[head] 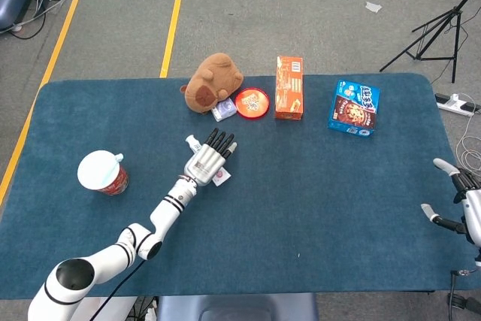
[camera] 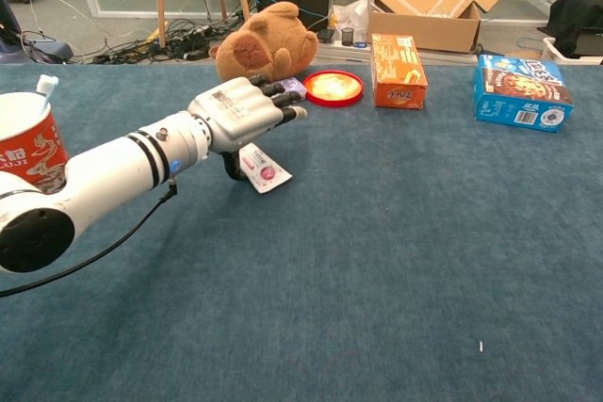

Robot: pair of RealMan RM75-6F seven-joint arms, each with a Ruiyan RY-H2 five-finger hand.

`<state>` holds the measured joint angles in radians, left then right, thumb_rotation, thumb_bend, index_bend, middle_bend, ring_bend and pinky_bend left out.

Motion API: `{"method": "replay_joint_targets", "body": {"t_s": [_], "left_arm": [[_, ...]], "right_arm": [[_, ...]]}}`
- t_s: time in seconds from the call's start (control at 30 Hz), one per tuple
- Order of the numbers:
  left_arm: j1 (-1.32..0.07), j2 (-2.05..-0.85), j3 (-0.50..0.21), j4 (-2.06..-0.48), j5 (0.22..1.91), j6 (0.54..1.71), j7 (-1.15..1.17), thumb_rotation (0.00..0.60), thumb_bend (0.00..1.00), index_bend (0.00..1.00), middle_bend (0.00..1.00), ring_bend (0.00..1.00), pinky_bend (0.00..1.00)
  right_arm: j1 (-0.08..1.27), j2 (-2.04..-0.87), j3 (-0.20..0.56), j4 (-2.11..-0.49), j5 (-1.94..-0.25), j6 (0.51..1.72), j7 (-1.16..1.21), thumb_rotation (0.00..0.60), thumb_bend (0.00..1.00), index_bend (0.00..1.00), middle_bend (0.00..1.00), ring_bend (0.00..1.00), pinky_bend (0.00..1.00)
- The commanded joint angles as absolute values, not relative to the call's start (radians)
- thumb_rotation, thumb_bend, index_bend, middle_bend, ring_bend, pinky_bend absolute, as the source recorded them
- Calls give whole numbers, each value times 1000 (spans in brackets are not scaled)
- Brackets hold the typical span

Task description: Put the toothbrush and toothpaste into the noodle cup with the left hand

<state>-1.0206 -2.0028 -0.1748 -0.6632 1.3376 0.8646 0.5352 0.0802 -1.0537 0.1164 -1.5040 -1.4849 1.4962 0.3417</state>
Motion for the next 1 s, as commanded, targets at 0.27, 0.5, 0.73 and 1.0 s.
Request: {"method": "replay_joint_targets", "body": {"t_s": [0.27, 0.5, 0.73, 1.0], "left_arm": [[-1052, -2041, -181, -617, 1348, 858, 531, 600, 53, 59, 0, 0, 0], [-1071, -2071, -186, -564, 1360, 871, 506, 600, 53, 59, 0, 0, 0], [-1084, -2100, -200, -512, 1357, 883, 490, 600, 53, 59, 0, 0, 0], [-1094, -2148, -216, -449, 1346, 889, 460, 600, 52, 60, 0, 0, 0]], "right_arm": [[79, -1053, 113, -1505, -1492, 1501, 344, 600, 156, 191, 256, 237, 596], [82, -1054, 109, -1505, -1497, 1496, 340, 600, 156, 191, 256, 237, 596], [84, -1054, 105, -1509, -1502, 1495, 333, 600, 156, 191, 256, 237, 596], [86, -1055, 103, -1510, -1501, 1490, 330, 600, 156, 191, 256, 237, 596]]}}
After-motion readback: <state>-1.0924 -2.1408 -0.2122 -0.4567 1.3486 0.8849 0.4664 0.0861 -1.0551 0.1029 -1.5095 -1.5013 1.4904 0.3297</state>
